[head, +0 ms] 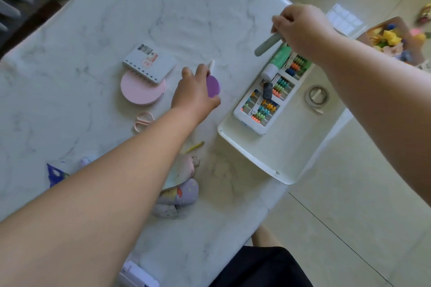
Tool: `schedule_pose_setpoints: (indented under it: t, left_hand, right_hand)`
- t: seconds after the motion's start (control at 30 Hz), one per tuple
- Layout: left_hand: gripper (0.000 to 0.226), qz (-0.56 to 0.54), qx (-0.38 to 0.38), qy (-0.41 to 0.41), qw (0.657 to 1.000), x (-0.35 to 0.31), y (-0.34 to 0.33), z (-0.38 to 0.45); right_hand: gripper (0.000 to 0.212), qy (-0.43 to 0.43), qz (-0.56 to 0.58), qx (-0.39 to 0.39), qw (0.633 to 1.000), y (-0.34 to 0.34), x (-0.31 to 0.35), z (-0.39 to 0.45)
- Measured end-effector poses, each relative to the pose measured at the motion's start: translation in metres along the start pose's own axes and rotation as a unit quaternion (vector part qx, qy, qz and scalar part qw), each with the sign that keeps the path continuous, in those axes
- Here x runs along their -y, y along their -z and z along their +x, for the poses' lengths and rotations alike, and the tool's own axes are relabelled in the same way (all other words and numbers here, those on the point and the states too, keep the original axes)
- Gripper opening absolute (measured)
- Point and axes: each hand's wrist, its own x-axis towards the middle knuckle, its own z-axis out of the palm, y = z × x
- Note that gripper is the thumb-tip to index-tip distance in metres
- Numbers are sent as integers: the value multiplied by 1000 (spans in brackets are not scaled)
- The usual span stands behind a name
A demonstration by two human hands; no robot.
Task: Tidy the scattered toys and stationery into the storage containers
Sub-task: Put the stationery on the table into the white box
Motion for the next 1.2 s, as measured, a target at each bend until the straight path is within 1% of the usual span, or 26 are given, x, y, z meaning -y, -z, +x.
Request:
schedule_pose_setpoints:
  t: [0.07,0.13,0.23,0.3,0.37,0.4,0.5,0.57,0.63,0.73,0.83,0.87,0.93,1.0,1.07,1.13,1.2]
  left_hand:
    - [51,-39,-40,-9,998,-16,15,-3]
    - [51,-76,-52,-47,995,-36,26,-9]
    - [54,-89,-25,-121,988,-68,30,-21]
    - [59,-80,10,-163,983,-83,24,-25]
    - [65,-72,38,-185,979,-89,17,-25]
    - [65,-77,40,-184,979,-88,14,-24]
    - [55,-115,-13,-134,984,-70,11,-19]
    - [47,-110,-42,-90,989,-45,11,-16]
    - [43,-68,-48,-45,996,-16,14,-11]
    - [43,1,-55,29,998,24,21,-2]
    - [44,31,-83,79,993,53,29,10]
    - [43,26,-95,96,991,62,31,14]
    - [44,-22,-119,151,981,72,33,22]
    - [52,-94,-145,227,958,78,34,32]
    - [64,-139,-166,287,933,85,35,43]
    - [71,-145,-177,318,920,89,37,54]
    - [75,-137,-175,337,915,92,38,64]
  right_hand:
    - [31,-39,17,-11,999,16,-16,-6]
    - [32,-73,3,-4,997,27,-32,-11]
    - [34,-103,-66,44,992,36,-47,-17]
    - [34,-101,-119,67,985,37,-46,-19]
    - [30,-83,-135,47,986,37,-39,-18]
    - [27,-66,-126,27,989,37,-34,-17]
    - [24,-6,-61,-19,998,30,-13,-15]
    - [26,34,-52,-19,998,16,2,-13]
    - [27,74,-63,5,995,-3,19,-11]
    - [24,113,-78,59,989,-40,39,-5]
    - [25,102,-104,102,984,-79,52,3]
    - [27,86,-114,110,984,-92,55,8]
    - [31,44,-135,118,983,-113,55,15]
    - [35,6,-132,112,985,-129,55,22]
    - [39,-15,-117,100,988,-143,56,27]
    - [41,-20,-115,88,989,-152,57,29]
    - [38,-20,-118,74,990,-158,58,32]
